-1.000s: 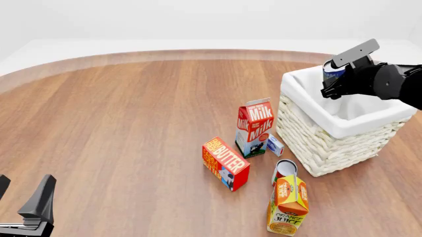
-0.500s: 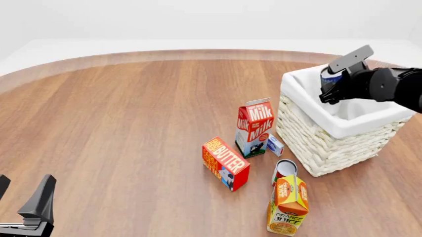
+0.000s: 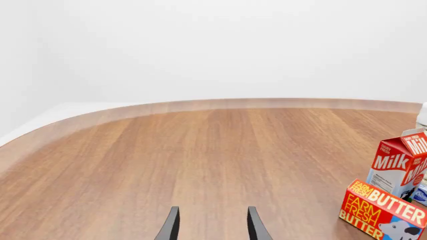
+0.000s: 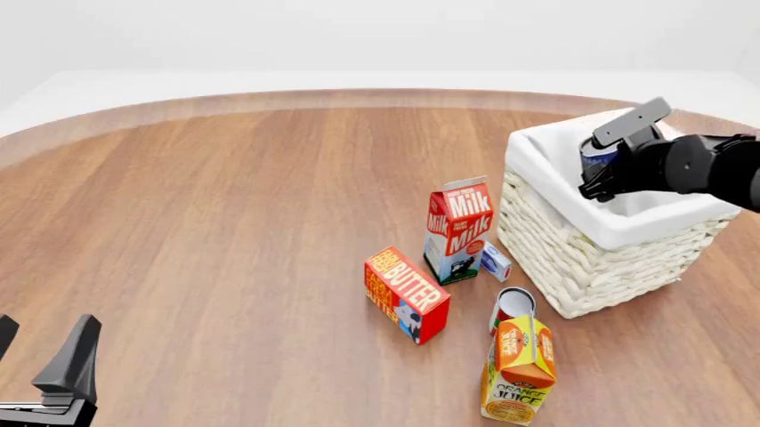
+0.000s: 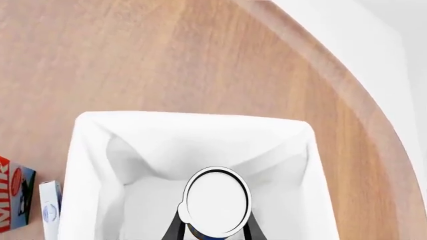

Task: Pick up the alphabet soup, and put it in the basket.

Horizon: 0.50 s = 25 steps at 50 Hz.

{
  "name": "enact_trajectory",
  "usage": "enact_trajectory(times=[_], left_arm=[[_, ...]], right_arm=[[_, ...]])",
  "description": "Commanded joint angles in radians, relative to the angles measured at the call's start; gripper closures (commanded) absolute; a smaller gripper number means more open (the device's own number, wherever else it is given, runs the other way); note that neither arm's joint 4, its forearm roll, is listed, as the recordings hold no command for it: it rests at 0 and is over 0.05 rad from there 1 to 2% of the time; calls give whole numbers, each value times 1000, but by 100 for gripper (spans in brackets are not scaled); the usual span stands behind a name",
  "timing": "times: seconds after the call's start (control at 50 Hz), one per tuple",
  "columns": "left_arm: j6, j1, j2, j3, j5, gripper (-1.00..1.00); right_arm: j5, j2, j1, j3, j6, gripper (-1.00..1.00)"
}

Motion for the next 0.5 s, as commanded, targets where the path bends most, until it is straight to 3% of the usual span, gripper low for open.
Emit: enact_trajectory(times=[0.02,0.5], left_arm=[[0,0,0,0,0,-100],[0,0,0,0,0,-100]], right_arm=[[-4,17,-14,-12,12,100],[7,43,-21,-25,12,100]])
